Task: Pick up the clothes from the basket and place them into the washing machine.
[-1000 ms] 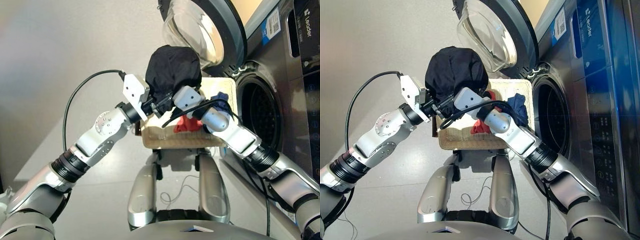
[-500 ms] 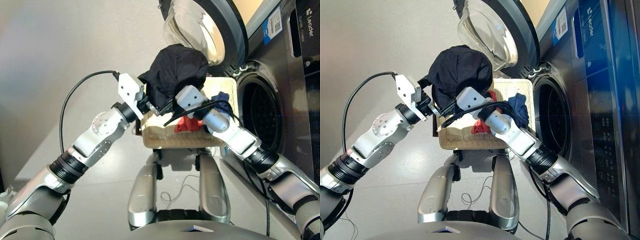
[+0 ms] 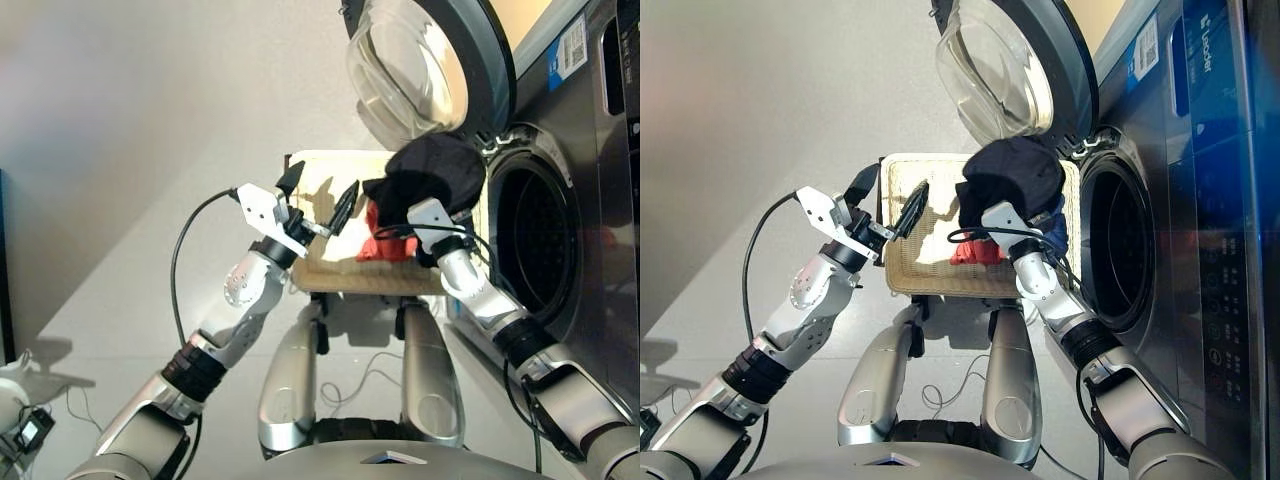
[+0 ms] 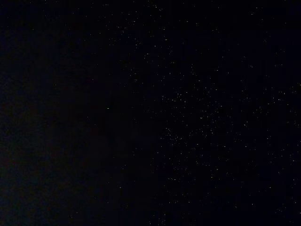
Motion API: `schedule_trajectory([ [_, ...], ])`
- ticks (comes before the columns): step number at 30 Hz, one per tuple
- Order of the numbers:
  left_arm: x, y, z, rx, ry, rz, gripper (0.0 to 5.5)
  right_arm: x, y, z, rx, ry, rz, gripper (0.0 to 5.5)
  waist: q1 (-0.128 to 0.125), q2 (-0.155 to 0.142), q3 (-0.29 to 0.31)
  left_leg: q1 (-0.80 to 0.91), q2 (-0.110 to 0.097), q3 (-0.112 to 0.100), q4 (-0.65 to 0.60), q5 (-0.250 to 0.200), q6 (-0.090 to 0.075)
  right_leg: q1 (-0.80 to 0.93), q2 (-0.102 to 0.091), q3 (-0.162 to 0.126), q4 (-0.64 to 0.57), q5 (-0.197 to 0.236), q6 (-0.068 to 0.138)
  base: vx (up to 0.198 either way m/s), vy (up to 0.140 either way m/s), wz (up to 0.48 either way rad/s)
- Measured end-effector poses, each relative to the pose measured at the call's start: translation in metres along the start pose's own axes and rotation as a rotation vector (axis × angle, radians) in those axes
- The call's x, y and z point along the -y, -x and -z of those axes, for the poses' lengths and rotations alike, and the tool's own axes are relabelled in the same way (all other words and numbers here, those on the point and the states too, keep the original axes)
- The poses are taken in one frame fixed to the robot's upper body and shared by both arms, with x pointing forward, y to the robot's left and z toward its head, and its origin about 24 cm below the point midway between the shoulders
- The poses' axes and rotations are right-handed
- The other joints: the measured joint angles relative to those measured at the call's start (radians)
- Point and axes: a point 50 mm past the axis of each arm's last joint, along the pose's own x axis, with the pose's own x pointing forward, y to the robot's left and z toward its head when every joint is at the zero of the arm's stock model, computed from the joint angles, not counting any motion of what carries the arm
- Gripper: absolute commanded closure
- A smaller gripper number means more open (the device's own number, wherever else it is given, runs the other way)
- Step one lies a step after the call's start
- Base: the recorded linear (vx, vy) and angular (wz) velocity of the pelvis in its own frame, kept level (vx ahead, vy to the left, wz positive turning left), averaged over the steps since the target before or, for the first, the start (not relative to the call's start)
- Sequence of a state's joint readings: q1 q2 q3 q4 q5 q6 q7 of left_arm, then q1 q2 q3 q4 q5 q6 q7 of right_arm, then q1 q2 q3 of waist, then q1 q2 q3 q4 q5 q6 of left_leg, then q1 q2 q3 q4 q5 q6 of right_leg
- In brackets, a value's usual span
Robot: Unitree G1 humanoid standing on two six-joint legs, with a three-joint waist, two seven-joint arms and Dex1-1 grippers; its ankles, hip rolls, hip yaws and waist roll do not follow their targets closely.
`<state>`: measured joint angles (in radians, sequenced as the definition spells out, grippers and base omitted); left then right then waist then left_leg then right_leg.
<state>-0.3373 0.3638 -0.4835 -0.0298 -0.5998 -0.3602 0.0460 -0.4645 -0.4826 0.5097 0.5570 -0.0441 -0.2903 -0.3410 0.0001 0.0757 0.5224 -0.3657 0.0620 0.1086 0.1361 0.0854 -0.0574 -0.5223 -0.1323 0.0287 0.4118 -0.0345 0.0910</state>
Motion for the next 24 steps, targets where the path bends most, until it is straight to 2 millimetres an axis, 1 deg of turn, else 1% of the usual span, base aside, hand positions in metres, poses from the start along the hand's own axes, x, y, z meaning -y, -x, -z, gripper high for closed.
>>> schedule_trajectory([
  [2, 0.002, -0.002, 0.001, 0.011, -0.005, -0.026, 0.00, -0.001, 0.005, 0.006, -0.023, -0.001, 0.014, 5.50, -0.001, 0.000, 0.000, -0.011, 0.002, -0.002, 0.016, -0.004, -0.001, -0.009, 0.001, 0.000, 0.009, -0.005, -0.006, 0.000, 0.000, 0.000],
  [4, 0.002, -0.001, 0.003, 0.014, -0.004, -0.047, 0.00, -0.001, 0.008, 0.010, -0.031, -0.015, 0.054, 5.50, -0.003, 0.000, 0.000, -0.035, 0.003, -0.006, 0.044, -0.018, -0.001, -0.028, 0.002, 0.000, 0.026, -0.009, -0.008, 0.000, 0.000, 0.000],
  [6, 0.001, 0.000, 0.006, 0.004, -0.013, -0.052, 0.00, 0.001, 0.008, 0.014, -0.048, -0.036, 0.103, 5.50, -0.003, 0.000, 0.000, -0.060, 0.004, -0.015, 0.065, -0.023, -0.003, -0.047, 0.002, 0.000, 0.039, -0.011, -0.010, 0.000, 0.000, 0.000],
  [9, 0.003, 0.003, 0.009, -0.007, -0.025, -0.051, 0.00, 0.008, 0.008, 0.017, -0.067, -0.056, 0.183, 5.50, 0.000, -0.002, 0.001, -0.114, 0.004, -0.027, 0.100, -0.027, -0.002, -0.090, 0.003, -0.001, 0.060, -0.012, -0.012, 0.000, 0.000, 0.000],
  [11, 0.002, 0.005, 0.010, -0.014, -0.024, -0.068, 0.00, 0.014, 0.007, 0.020, -0.080, -0.075, 0.245, 5.50, 0.002, -0.003, 0.002, -0.147, 0.004, -0.030, 0.119, -0.031, -0.005, -0.119, 0.003, 0.000, 0.075, -0.013, -0.012, 0.000, 0.000, 0.000],
  [12, 0.001, 0.006, 0.010, -0.012, -0.025, -0.071, 0.00, 0.018, 0.006, 0.021, -0.089, -0.103, 0.303, 5.50, 0.002, -0.004, 0.002, -0.173, 0.003, -0.030, 0.135, -0.036, -0.005, -0.140, 0.004, 0.000, 0.085, -0.014, -0.012, 0.000, 0.000, 0.000],
  [16, -0.001, 0.009, 0.009, -0.014, -0.029, -0.081, 0.00, 0.040, -0.004, 0.026, -0.166, -0.212, 0.541, 5.50, 0.003, -0.005, 0.004, -0.290, 0.003, -0.049, 0.199, -0.042, -0.008, -0.241, 0.006, 0.003, 0.128, -0.017, -0.014, -0.027, -0.015, 0.053],
  [20, -0.004, 0.012, 0.008, -0.020, -0.044, -0.092, 0.00, 0.068, -0.014, 0.024, -0.187, -0.297, 0.729, 5.50, 0.007, -0.008, 0.008, -0.359, 0.006, -0.051, 0.226, -0.044, -0.009, -0.308, 0.007, 0.004, 0.150, -0.015, -0.016, 0.000, 0.000, 0.000],
  [21, -0.004, 0.012, 0.008, -0.020, -0.046, -0.092, 0.00, 0.075, -0.016, 0.023, -0.186, -0.319, 0.772, 5.50, 0.006, -0.008, 0.008, -0.374, 0.004, -0.052, 0.236, -0.044, -0.007, -0.320, 0.008, 0.005, 0.153, -0.015, -0.016, 0.000, 0.000, 0.000],
  [24, -0.002, 0.009, 0.002, 0.001, -0.050, -0.083, 0.00, 0.102, -0.018, 0.023, -0.177, -0.294, 0.869, 5.50, 0.012, -0.008, 0.008, -0.423, 0.004, -0.054, 0.253, -0.046, -0.007, -0.366, 0.008, 0.005, 0.167, -0.014, -0.017, 0.000, 0.000, 0.000],
])
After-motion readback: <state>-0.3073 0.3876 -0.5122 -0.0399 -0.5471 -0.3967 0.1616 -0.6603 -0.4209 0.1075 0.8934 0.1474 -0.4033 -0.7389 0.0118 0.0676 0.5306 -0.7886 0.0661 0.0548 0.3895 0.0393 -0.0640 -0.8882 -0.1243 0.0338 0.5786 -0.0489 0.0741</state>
